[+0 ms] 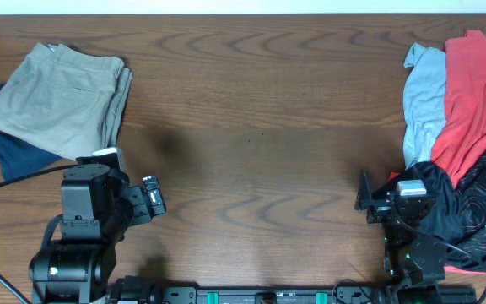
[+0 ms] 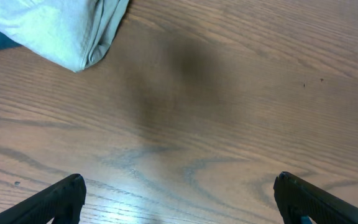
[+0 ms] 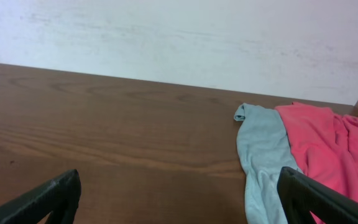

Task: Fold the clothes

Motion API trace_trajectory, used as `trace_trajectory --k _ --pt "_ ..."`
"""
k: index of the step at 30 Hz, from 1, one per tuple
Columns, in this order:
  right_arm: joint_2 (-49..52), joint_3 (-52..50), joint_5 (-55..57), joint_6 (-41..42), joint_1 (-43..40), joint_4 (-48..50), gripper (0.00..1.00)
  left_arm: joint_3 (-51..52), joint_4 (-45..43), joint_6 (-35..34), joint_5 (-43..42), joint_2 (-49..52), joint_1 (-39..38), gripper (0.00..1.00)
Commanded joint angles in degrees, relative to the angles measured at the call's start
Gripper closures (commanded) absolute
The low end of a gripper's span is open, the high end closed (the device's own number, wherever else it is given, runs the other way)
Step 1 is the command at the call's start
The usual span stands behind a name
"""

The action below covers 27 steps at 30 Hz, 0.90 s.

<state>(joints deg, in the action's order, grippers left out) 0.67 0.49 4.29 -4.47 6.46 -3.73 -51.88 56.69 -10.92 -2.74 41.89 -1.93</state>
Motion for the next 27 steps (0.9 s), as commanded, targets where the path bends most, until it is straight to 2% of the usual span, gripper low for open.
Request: trace_trajectory --k 1,17,22,27 --pt "-0.39 -0.17 -0.68 -0.74 0.68 -0.22 0.01 0.28 -0.02 -0.74 0.63 -0.04 0.09 0.02" --pt "-0.39 -0.17 -0.68 -0.74 0.68 -0.22 0.01 0.28 0.0 -0.74 0.66 -1.55 0.07 0.02" --pt "-0.37 -0.17 -0.68 -0.74 0.68 -0.22 0.01 1.42 0.81 0.39 4.04 -7.04 -0.52 0.02" --pt "-0.39 -0.17 -0.68 -0.74 0.68 -0.22 0.01 7.8 -0.85 0.39 9.9 -16.22 -3.58 0.02"
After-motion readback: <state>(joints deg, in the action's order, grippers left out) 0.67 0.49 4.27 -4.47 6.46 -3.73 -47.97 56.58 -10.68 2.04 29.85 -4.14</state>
